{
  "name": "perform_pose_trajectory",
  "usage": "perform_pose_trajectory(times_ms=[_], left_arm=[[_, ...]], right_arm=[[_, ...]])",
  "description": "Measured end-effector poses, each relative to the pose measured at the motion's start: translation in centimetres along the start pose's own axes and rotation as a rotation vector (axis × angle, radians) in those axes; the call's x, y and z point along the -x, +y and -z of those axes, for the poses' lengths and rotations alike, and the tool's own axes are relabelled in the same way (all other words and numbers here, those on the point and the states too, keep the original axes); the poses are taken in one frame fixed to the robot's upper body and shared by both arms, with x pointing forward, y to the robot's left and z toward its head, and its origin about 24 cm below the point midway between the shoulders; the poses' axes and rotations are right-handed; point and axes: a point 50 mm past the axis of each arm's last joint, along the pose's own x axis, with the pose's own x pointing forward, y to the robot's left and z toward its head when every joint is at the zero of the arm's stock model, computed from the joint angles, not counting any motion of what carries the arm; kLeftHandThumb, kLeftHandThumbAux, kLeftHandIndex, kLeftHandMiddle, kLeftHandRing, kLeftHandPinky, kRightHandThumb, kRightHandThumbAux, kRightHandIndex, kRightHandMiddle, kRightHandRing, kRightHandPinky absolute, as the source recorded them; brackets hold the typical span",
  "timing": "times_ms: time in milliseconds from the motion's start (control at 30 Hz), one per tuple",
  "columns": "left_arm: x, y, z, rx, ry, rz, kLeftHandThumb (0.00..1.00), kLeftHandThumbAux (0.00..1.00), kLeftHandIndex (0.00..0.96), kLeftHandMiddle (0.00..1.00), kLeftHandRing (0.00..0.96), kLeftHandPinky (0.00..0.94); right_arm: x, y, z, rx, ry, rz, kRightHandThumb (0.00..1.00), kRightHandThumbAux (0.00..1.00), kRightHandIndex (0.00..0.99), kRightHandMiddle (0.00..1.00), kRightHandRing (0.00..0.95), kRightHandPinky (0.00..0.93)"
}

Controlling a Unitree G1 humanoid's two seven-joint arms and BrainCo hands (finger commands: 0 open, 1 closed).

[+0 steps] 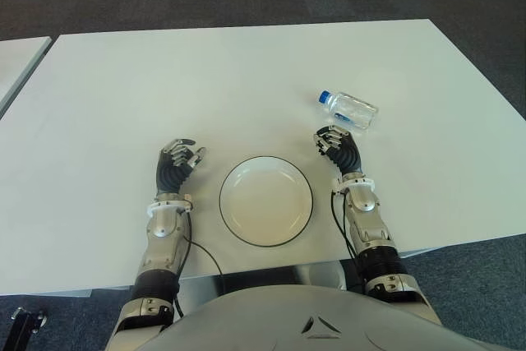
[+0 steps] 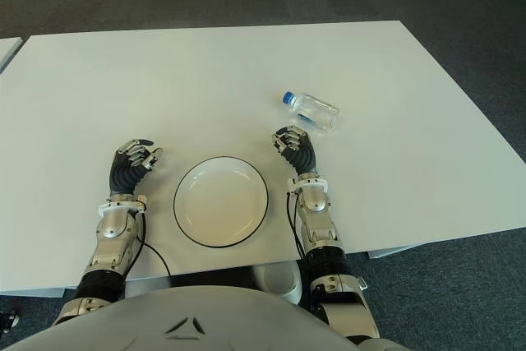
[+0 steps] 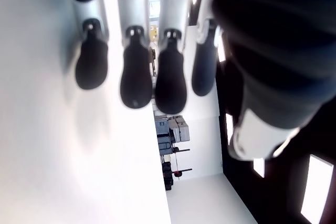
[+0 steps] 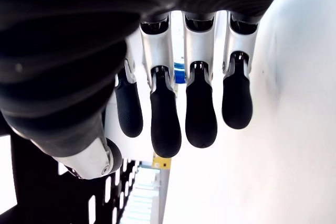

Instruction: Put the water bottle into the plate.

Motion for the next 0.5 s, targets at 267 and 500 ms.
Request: perform_pose_trajectory(times_ms=[267,500], left_arm=[[0.02,-0.11,0.01,0.003,0.002,0.0,0.697,0.72,0.432,0.696,0.702,0.676],[0.07,-0.27,0.02,0.01,0.003,-0.001,0.697,0.719,0.432,0.681,0.686,0.659]], right_arm=[[0.04,0.13,-0.21,0.255,-0.078,0.028,0.706,0.73,0.43,0.658,0.665,0.638],[-0.46,-0.14,-0.92,0.499,-0.203,0.098,0.702,0.731,0.424,0.589,0.613,0.589]])
